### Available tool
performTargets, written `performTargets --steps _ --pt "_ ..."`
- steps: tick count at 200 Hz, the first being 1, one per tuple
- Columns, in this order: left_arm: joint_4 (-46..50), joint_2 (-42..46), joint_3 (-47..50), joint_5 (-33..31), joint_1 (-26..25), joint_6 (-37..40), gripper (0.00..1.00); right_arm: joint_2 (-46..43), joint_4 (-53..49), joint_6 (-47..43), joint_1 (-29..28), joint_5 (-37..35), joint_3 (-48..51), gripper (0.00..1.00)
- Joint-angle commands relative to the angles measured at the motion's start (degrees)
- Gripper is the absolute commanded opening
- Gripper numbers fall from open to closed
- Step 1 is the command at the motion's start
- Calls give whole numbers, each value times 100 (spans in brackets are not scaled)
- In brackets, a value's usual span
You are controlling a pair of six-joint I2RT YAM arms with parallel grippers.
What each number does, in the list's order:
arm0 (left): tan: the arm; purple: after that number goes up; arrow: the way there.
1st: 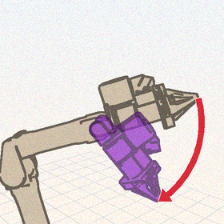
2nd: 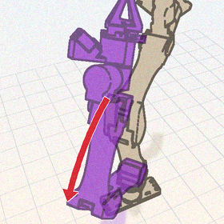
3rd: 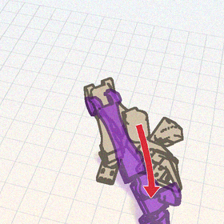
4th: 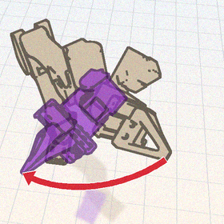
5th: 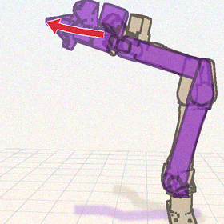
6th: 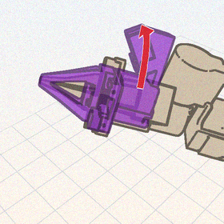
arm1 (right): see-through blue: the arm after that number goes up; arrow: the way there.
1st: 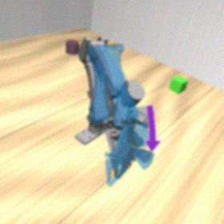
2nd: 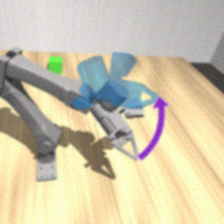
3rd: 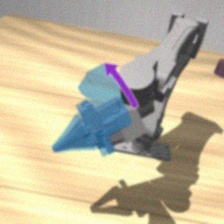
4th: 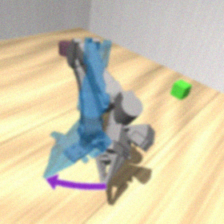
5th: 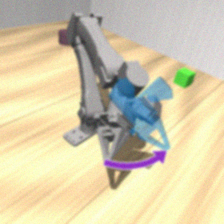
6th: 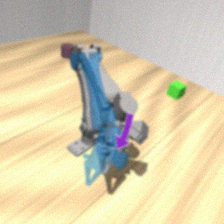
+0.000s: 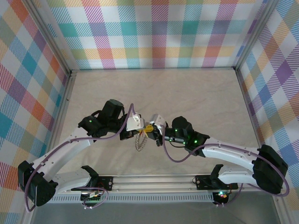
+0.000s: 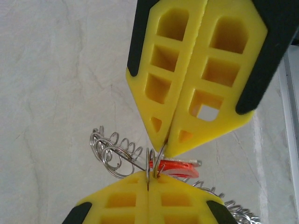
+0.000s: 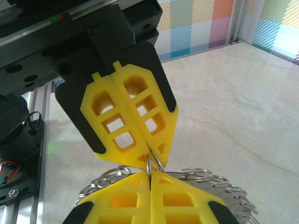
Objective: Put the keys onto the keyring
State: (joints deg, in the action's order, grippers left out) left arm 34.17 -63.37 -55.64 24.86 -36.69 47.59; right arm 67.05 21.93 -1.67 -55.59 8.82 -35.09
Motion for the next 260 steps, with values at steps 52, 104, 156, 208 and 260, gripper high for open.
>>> performTargets --steps 52,104,156,208,260 --pt "-221 -52 -35 343 -83 -196 0 29 87 490 -142 -471 -227 0" --pt "-282 8 0 267 -84 -241 0 -5 10 853 -138 -1000 -266 0" --pt "-521 45 1 142 -84 -470 0 -174 -74 1251 -142 -1407 -17 0" --pt "-690 83 6 106 -78 -554 0 -260 -132 1809 -138 -1712 81 0" --pt "-919 141 73 96 -84 -750 0 -384 60 2082 -140 -1590 167 3"
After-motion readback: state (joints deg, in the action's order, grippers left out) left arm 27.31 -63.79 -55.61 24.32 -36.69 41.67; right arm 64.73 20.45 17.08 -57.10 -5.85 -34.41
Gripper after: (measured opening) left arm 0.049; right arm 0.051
